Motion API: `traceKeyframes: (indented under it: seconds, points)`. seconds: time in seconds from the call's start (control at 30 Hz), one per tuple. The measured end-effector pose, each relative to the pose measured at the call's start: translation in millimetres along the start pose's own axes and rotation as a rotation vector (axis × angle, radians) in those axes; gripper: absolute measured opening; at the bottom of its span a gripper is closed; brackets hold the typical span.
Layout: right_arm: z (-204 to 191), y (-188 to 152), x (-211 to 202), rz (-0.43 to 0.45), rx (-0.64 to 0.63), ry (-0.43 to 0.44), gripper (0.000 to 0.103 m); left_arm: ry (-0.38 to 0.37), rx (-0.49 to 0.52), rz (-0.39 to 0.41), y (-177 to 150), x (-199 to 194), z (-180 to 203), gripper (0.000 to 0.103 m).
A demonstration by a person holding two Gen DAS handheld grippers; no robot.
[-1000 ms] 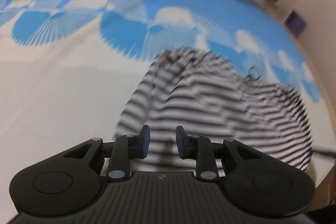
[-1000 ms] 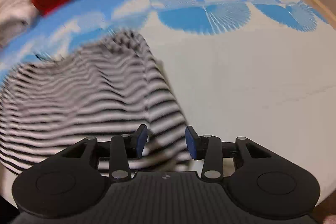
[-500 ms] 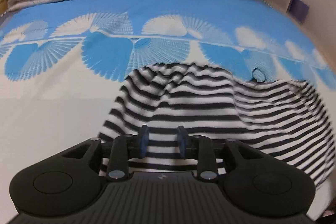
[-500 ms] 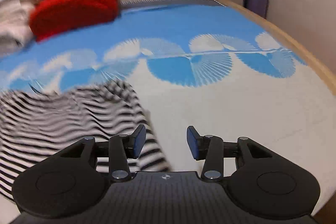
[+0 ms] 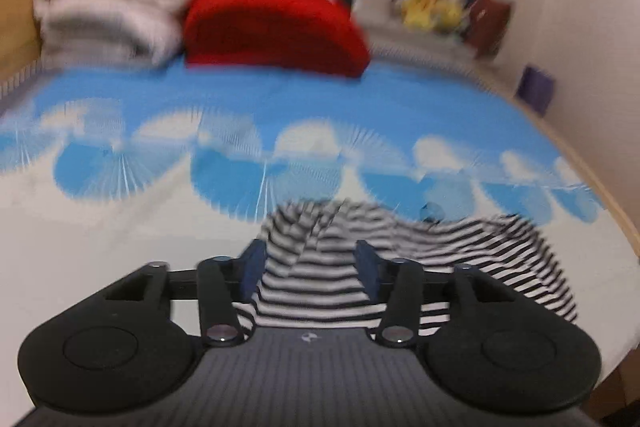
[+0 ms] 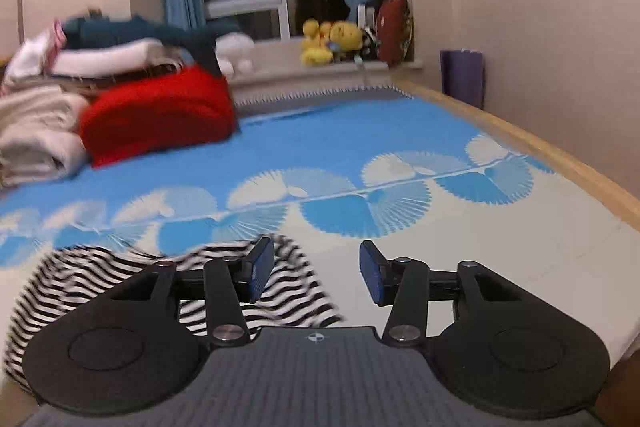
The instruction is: Fold small clothes
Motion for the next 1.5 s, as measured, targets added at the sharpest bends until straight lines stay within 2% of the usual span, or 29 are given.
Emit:
traceKeyframes:
  seconds: [0.07, 0.13, 0.2, 0.23, 0.3, 0.37, 0.47, 0.53, 0.63, 0.67, 0.7, 0.73, 0.77, 0.87, 1.0, 1.07, 1.2, 1.27, 1.4, 1.5]
  points:
    - [-13, -10, -15, 0.006, -0.001, 0.012, 0.051, 0.023, 0.051, 0.075, -3, -25, 0, 0.071]
    - [-24, -17, -27, 0.017, -0.022, 0.013, 0.052, 0.027, 0.060, 0.118, -16, -39, -2, 0.077]
    - [-33, -26, -39, 0.015, -0.024, 0.013, 0.052, 0.040, 0.107, 0.113, -37, -41, 0, 0.077]
    - [-35, -30, -43, 0.009, -0.013, 0.016, 0.052, 0.073, 0.155, 0.100, -46, -43, 0, 0.077]
    - [-40, -35, -50, -0.003, 0.011, 0.022, 0.052, 0.111, 0.196, 0.126, -49, -53, -2, 0.077]
    - [-47, -39, -57, -0.005, 0.028, 0.027, 0.052, 0.103, 0.175, 0.154, -43, -65, -7, 0.077]
    - [-60, -46, -60, -0.025, 0.021, 0.043, 0.052, 0.086, 0.083, 0.171, -28, -91, -20, 0.077]
    - [-74, -50, -60, -0.037, -0.023, 0.064, 0.052, 0.066, 0.044, 0.198, -20, -107, -28, 0.077]
    - [-94, -56, -56, -0.051, -0.109, 0.090, 0.051, 0.104, -0.003, 0.223, -34, -113, -52, 0.077]
    - [-101, -59, -53, -0.059, -0.135, 0.097, 0.049, 0.131, -0.015, 0.210, -45, -108, -59, 0.077]
    - [-108, -63, -50, -0.070, -0.153, 0.105, 0.043, 0.172, -0.049, 0.093, -56, -93, -69, 0.069]
    - [-115, -67, -45, -0.085, -0.161, 0.123, 0.023, 0.175, -0.094, 0.046, -60, -85, -75, 0.058]
    - [-122, -70, -41, -0.102, -0.161, 0.148, 0.009, 0.164, -0.127, 0.042, -61, -81, -79, 0.058]
    - [-148, -84, -30, -0.139, -0.178, 0.208, 0.008, 0.211, -0.142, 0.025, -57, -72, -96, 0.058]
    - [-201, -106, -10, -0.211, -0.294, 0.310, 0.012, 0.208, -0.257, -0.012, -54, -64, -123, 0.059]
    - [-227, -113, 0, -0.235, -0.310, 0.352, 0.026, 0.226, -0.295, -0.038, -56, -59, -136, 0.059]
    - [-302, -138, 24, -0.286, -0.398, 0.457, 0.035, 0.245, -0.342, -0.057, -61, -54, -155, 0.059]
    - [-338, -150, 33, -0.306, -0.456, 0.502, 0.049, 0.251, -0.372, -0.056, -63, -55, -162, 0.061]
    - [-399, -179, 49, -0.345, -0.572, 0.578, 0.053, 0.257, -0.408, -0.057, -65, -57, -173, 0.061]
    - [-427, -205, 60, -0.385, -0.696, 0.596, 0.054, 0.259, -0.432, -0.062, -66, -55, -182, 0.061]
Point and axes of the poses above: each gripper's, at about its wrist camera, not at the fingertips, and x roughly the way its jaws point, z to its right, y to its top, the point moved 10 cm from there along x, roughly the way its jaws point, and after that the axes turned 7 degrees about y, right-handed, at the moved point
